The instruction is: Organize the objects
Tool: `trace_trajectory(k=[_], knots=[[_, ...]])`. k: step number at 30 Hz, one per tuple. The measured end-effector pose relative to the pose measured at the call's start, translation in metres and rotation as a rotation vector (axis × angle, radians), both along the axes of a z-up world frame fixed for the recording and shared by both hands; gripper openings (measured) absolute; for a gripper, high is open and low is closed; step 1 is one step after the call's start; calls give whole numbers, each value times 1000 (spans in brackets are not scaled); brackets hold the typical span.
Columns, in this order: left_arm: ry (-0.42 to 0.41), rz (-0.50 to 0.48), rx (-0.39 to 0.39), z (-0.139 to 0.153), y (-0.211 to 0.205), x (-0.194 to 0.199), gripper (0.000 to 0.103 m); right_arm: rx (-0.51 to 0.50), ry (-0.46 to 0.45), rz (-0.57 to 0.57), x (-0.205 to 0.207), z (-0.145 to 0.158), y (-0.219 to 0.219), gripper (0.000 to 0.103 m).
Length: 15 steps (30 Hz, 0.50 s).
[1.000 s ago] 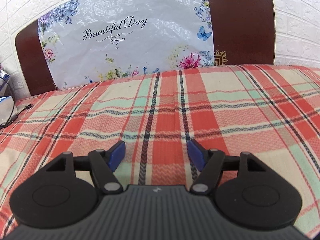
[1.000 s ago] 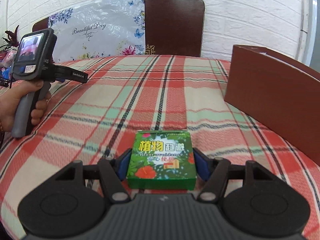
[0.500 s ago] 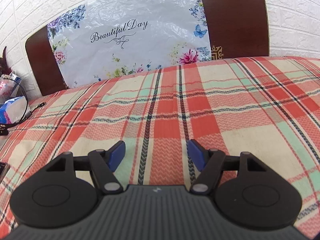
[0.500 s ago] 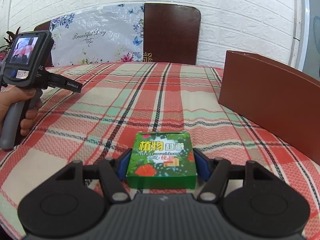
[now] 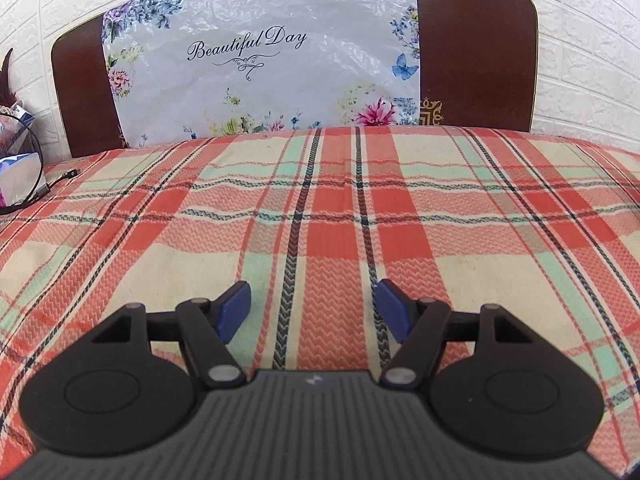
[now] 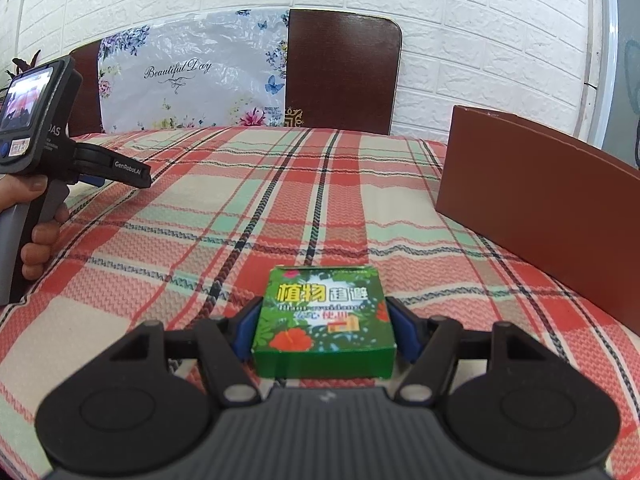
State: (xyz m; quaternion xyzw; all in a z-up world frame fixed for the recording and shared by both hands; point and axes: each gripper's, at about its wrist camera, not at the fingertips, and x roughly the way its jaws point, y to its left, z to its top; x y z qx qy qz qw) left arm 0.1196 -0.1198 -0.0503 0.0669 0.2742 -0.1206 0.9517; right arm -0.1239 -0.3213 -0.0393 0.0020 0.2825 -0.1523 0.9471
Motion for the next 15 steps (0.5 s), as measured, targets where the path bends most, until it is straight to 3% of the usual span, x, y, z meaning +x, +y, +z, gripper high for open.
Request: trace_trajectory(k=[9, 15], knots=[[9, -2, -6, 1, 3, -5, 71, -10, -1, -3, -12, 2, 3, 68], [18, -42, -7, 1, 0, -33, 71, -4, 2, 2, -26, 3, 3, 70]])
